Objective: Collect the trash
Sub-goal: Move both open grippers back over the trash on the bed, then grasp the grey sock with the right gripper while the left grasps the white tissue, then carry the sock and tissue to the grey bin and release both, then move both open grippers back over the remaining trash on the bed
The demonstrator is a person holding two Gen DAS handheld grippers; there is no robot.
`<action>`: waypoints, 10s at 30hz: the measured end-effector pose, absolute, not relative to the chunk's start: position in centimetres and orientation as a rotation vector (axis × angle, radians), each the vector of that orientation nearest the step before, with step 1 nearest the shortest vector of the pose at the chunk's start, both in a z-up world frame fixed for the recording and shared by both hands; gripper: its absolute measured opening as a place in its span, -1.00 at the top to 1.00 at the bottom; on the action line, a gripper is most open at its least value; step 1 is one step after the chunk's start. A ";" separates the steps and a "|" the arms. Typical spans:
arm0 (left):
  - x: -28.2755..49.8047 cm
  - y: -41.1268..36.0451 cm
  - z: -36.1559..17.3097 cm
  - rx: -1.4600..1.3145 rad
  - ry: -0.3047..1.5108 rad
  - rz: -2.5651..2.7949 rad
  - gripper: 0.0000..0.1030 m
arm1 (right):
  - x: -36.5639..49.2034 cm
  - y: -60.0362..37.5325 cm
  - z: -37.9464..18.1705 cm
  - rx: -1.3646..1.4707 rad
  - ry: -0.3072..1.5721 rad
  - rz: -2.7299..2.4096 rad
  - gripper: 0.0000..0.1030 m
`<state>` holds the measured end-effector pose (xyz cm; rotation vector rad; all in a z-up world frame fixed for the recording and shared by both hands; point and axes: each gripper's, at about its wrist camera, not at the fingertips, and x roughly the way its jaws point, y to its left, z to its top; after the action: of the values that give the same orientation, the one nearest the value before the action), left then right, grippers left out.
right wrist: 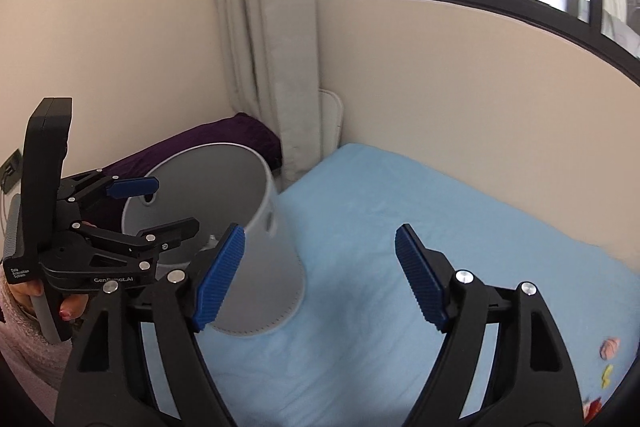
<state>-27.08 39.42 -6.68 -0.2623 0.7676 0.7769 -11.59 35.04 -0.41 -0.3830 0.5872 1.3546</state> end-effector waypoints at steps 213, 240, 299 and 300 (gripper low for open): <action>-33.1 42.9 -6.7 -0.412 0.728 1.167 -0.54 | -17.9 49.3 0.5 -0.601 0.598 1.736 -0.11; -14.8 29.2 -6.6 -0.096 0.713 0.598 -0.54 | -1.8 23.3 -1.6 -0.242 0.616 1.125 -0.11; 22.9 -11.1 -35.0 0.245 0.924 -0.307 -0.30 | 11.8 -22.8 -36.1 0.196 1.060 -0.142 -0.23; 23.3 -11.3 -35.4 0.245 0.929 -0.313 -0.25 | 11.9 -22.8 -36.3 0.195 1.067 -0.141 -0.23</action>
<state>23.29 -11.27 -35.40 0.2452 0.9287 -0.3133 11.90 -22.77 -36.31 0.1948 1.0671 -0.1406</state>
